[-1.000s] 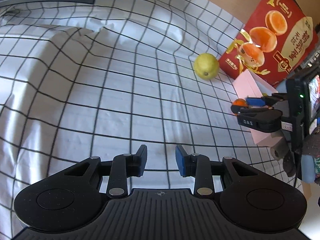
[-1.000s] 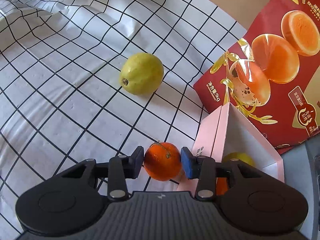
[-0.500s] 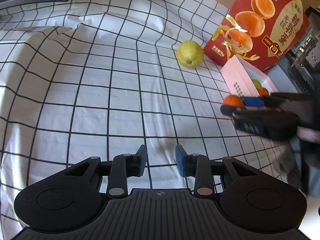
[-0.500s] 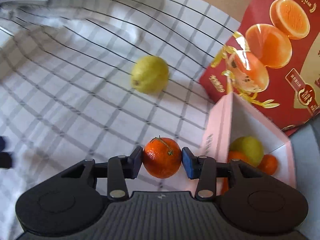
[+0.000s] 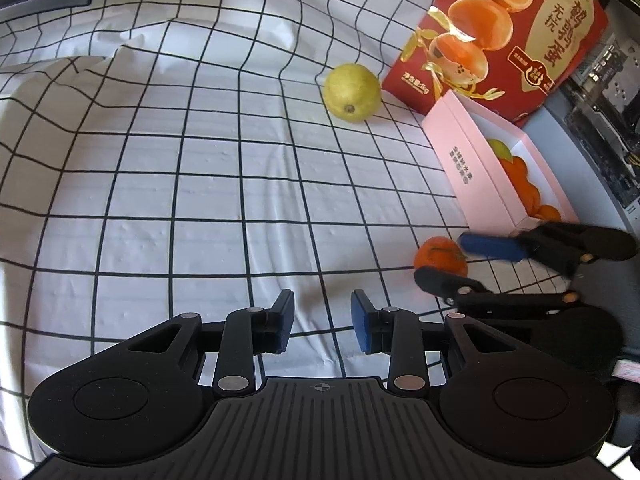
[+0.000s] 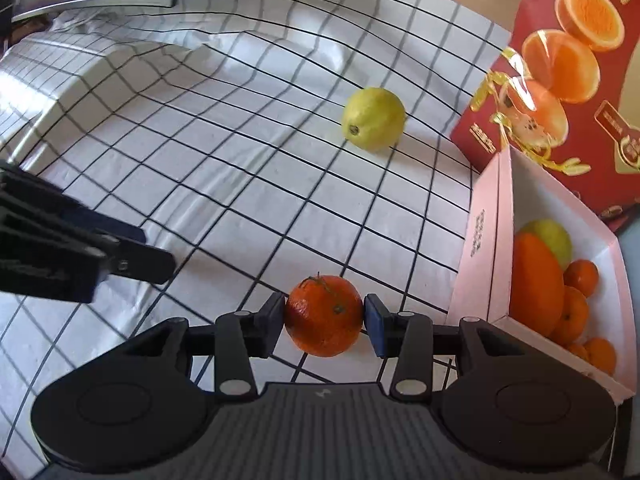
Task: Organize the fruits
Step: 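Set the mandarin back down on the cloth with the right tool, then grasp the yellow-green pear on the cloth with the right tool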
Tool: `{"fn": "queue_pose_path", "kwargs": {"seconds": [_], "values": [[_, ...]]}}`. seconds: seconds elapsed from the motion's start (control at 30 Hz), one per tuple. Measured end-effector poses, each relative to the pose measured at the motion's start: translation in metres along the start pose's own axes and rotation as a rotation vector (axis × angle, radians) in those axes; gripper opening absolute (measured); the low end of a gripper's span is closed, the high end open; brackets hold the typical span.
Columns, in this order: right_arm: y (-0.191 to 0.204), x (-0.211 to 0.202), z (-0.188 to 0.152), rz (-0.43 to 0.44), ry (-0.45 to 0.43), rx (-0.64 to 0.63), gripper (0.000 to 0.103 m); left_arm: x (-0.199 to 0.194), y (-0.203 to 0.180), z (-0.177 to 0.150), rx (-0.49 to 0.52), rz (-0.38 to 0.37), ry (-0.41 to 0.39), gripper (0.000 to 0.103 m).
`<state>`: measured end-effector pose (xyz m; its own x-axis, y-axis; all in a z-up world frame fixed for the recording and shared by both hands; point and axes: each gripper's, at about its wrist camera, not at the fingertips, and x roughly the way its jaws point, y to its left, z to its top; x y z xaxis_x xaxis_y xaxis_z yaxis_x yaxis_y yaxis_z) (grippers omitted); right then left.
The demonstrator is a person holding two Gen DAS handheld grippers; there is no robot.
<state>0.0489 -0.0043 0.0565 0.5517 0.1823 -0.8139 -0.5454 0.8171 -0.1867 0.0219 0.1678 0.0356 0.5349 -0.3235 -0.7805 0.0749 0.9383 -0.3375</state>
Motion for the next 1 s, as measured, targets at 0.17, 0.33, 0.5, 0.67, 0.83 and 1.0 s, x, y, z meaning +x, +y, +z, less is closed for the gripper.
{"fn": "queue_pose_path", "kwargs": {"seconds": [0.17,0.33,0.5,0.67,0.83,1.0], "values": [[-0.009,-0.015,0.017,0.007,-0.083,-0.005,0.071,-0.002,0.005,0.002,-0.012,0.017,-0.008,0.035],[-0.029,0.007,0.058,0.019,-0.097,0.075,0.074,-0.012,0.016,0.003,-0.033,0.051,-0.027,0.035],[-0.046,0.056,0.105,0.001,-0.092,0.218,0.074,-0.027,0.035,0.002,-0.079,0.1,-0.046,0.035],[-0.038,0.102,0.131,-0.066,-0.052,0.207,0.074,-0.045,0.057,-0.002,-0.127,0.149,-0.061,0.035],[-0.042,0.13,0.138,-0.095,-0.014,0.205,0.074,-0.054,0.068,-0.004,-0.162,0.177,-0.08,0.035],[-0.048,0.14,0.137,-0.075,-0.004,0.204,0.06,-0.05,0.069,-0.005,-0.16,0.169,-0.068,0.035]]}}
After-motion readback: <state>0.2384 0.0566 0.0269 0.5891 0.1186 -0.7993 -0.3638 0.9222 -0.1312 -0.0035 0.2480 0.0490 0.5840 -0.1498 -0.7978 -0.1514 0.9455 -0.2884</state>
